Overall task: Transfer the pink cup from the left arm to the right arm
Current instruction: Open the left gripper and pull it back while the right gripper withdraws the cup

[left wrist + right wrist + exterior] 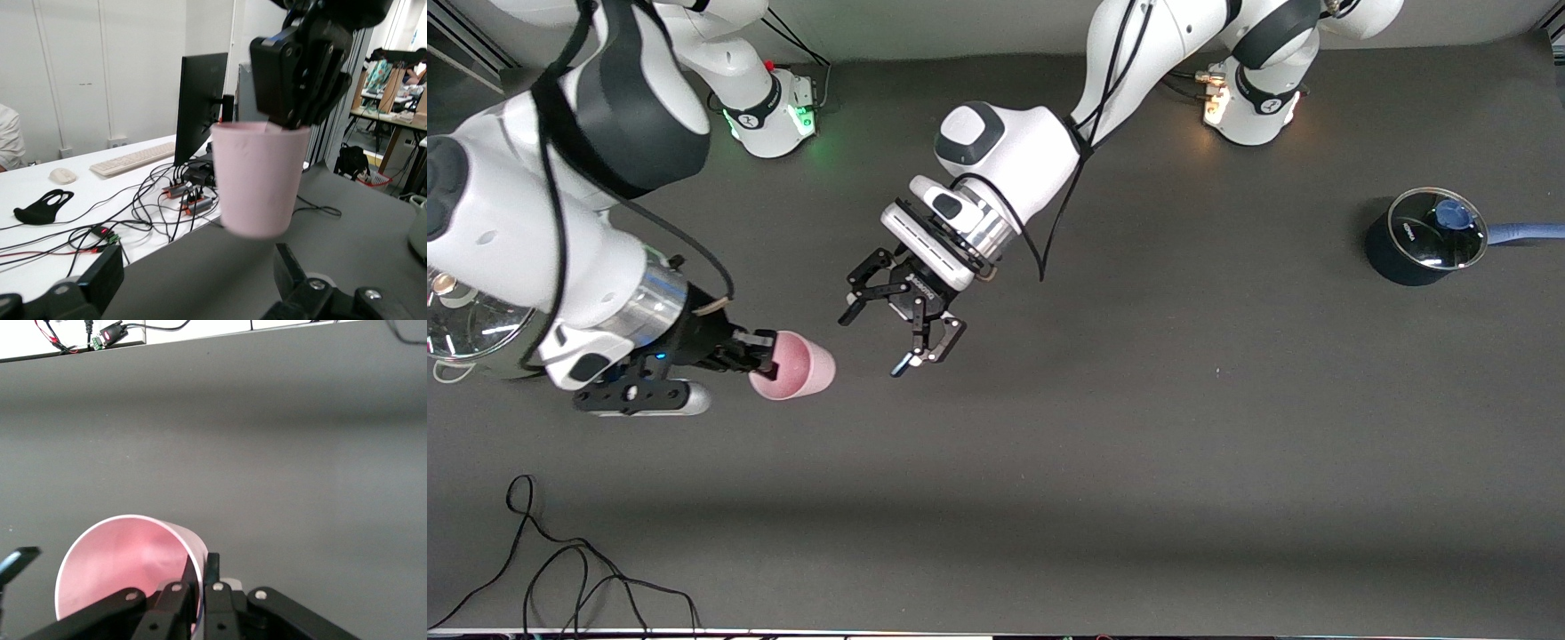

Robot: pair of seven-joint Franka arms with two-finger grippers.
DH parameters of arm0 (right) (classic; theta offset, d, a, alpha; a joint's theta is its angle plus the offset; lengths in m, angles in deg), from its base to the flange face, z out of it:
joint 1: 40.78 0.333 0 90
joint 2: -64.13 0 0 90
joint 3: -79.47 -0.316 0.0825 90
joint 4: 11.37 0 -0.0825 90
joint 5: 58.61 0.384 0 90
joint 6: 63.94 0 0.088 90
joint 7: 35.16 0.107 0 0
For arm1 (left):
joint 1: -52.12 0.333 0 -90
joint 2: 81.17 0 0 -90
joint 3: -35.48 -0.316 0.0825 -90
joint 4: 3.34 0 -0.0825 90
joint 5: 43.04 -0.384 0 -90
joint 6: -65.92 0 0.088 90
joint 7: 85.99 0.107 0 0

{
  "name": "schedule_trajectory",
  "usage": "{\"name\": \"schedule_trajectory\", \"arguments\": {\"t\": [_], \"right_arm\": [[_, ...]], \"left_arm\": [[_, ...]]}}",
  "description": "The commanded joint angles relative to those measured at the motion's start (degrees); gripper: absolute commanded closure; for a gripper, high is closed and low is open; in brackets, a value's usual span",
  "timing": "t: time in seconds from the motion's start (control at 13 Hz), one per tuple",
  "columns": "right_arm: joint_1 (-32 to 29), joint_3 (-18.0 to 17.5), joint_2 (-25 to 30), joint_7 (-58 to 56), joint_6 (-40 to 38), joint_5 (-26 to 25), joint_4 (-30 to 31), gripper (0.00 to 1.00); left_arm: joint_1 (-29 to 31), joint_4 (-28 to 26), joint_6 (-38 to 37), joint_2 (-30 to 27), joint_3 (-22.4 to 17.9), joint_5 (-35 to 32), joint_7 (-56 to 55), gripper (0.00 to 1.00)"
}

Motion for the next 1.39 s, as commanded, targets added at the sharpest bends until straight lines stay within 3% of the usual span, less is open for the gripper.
{"name": "schedule_trajectory", "arguments": {"t": [0.0,0.15,0.39,0.62,0.85,1.08,1.31], "right_arm": [[-3.2,-0.1,0.1,-9.8,0.0,0.1,-0.5,1.00],[-4.4,1.7,0.4,-15.5,-1.7,-1.2,0.2,1.00],[-4.9,3.5,0.5,-21.7,-4.8,-8.4,1.8,1.00],[-6.2,8.8,0.2,-29.9,-5.0,-8.4,3.8,1.00],[-12.3,10.3,-0.3,-40.6,-4.6,-7.5,5.0,1.00],[-19.6,10.3,-1.5,-55.3,-1.6,-5.6,5.2,1.00],[-24.2,10.3,-2.5,-66.7,7.5,-2.1,11.1,1.00]], "left_arm": [[3.7,-14.4,-1.2,-9.9,0.1,1.6,-0.9,0.00],[6.4,-18.0,-4.7,-11.7,0.0,1.6,-0.9,0.00],[12.0,-21.9,-15.3,-15.0,-0.2,1.6,-0.9,0.00],[19.9,-25.4,-30.3,-16.9,-0.4,0.5,-0.4,0.00],[24.9,-29.6,-37.0,-17.5,-0.6,-1.1,-0.4,0.00],[30.2,-34.0,-40.8,-17.9,-0.6,-7.9,-0.4,0.00],[36.7,-33.9,-54.5,-18.1,-4.1,-21.9,-0.9,0.00]]}}
